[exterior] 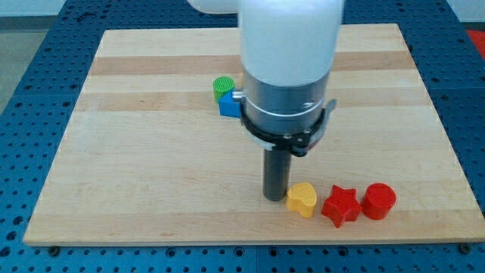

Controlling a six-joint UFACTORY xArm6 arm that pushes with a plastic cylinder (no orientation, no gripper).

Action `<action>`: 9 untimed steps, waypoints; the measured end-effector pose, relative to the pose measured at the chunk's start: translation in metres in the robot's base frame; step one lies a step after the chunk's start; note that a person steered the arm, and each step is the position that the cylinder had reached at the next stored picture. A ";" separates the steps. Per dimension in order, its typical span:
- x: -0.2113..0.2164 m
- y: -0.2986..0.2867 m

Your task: Point your arm towards red star

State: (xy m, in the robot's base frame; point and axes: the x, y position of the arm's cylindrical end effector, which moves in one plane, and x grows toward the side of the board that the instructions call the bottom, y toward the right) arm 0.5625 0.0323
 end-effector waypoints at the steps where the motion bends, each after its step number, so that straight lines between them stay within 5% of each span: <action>1: 0.000 0.016; 3: -0.008 0.015; 5: -0.006 -0.065; 6: 0.042 -0.037; 9: 0.056 0.052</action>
State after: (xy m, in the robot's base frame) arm 0.6187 0.0841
